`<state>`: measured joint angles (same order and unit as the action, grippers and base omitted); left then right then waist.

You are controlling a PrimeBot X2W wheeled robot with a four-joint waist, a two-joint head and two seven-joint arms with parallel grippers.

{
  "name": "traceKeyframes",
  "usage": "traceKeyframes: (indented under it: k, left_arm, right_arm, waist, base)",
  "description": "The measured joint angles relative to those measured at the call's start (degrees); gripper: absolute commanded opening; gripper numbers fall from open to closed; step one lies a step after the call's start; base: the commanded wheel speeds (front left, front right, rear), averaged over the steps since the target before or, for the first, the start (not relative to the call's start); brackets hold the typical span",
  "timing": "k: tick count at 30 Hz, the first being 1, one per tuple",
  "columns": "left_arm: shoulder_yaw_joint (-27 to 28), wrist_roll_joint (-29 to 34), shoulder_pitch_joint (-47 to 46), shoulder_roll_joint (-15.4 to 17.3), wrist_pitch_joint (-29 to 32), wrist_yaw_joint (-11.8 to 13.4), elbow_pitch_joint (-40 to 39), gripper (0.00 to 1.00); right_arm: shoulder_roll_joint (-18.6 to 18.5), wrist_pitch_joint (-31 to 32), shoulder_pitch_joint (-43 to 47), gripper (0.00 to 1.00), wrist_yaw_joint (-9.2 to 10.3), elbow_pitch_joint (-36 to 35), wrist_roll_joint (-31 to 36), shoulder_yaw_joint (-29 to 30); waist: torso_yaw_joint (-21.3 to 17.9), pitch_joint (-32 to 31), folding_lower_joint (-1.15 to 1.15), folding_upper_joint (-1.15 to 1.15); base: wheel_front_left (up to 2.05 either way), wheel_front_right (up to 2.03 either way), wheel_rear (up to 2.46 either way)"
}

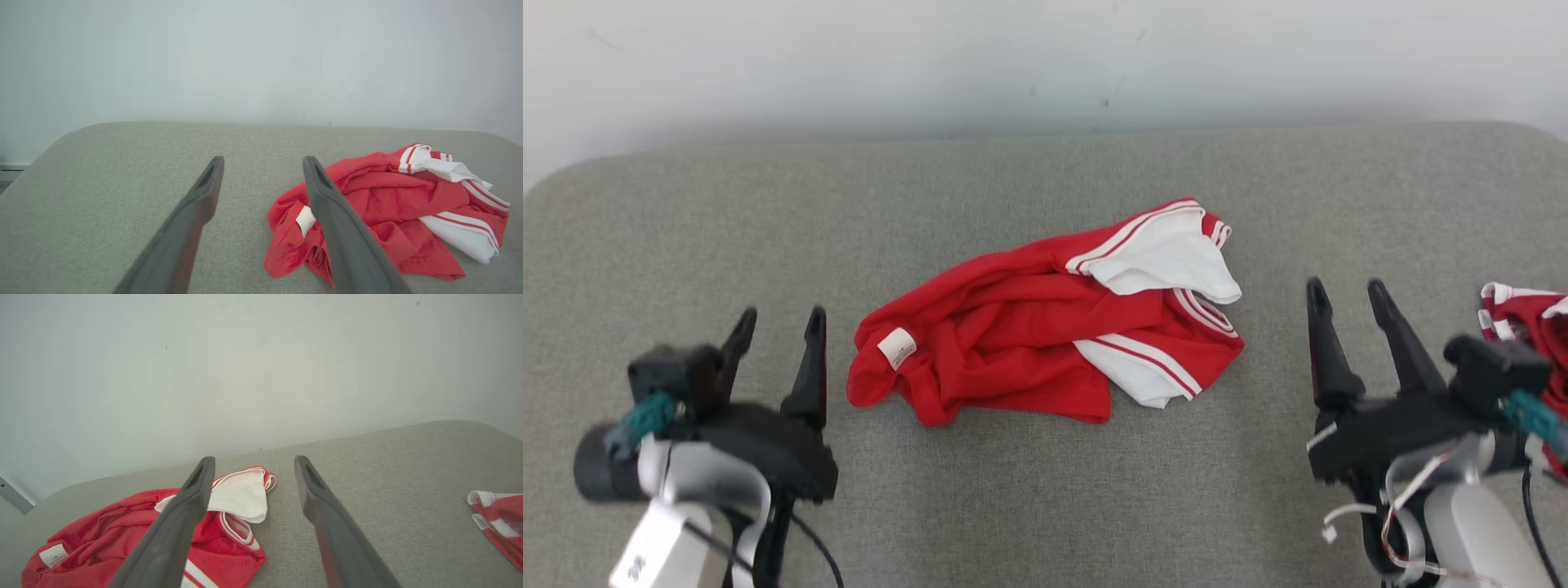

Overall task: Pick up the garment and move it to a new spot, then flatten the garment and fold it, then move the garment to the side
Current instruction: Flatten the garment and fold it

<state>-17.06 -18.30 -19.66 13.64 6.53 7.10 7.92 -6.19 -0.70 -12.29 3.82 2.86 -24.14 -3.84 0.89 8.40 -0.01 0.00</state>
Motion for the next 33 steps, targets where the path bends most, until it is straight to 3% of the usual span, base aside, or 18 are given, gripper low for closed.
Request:
traceKeyframes:
  k: [9, 26, 29, 30, 33]
  left_arm:
    - [1.1, -0.5, 8.9, -1.9, -3.5, 0.0, 2.2, 1.00]
    - [-4.3, 3.9, 1.3, -1.0, -1.2, -1.1, 14.2, 1.00]
    - [-4.6, 4.3, 0.3, -0.7, -0.4, -1.1, 17.3, 0.86]
    - [-4.5, 4.6, 0.0, -0.6, -0.4, -1.1, 17.9, 0.73]
    - [-4.4, 5.8, -1.6, -0.6, -0.4, -1.1, 19.7, 0.49]
  right_arm:
    - [1.5, -4.7, 7.3, 1.00, 0.74, -1.9, 0.6, -1.2]
    - [1.9, -6.9, 7.0, 1.00, 0.47, -3.9, 1.0, -4.1]
    - [1.9, -6.9, 7.0, 1.00, 0.47, -3.8, 1.0, -4.4]
    - [1.9, -7.0, 7.0, 1.00, 0.47, -3.8, 1.0, -4.5]
    - [1.9, -7.3, 7.0, 1.00, 0.47, -3.8, 1.0, -4.3]
  waist:
    - [-0.9, -2.7, 0.00, 0.00]
    - [-6.0, -0.3, 0.01, 0.00]
    - [-6.8, 0.2, 0.01, 0.00]
    - [-7.1, 0.4, 0.01, 0.00]
    - [-7.7, 0.8, 0.01, 0.00]
  base:
    - [0.00, 0.00, 0.00]
    - [0.00, 0.00, 0.00]
    - [0.00, 0.00, 0.00]
    - [0.00, 0.00, 0.00]
    - [0.00, 0.00, 0.00]
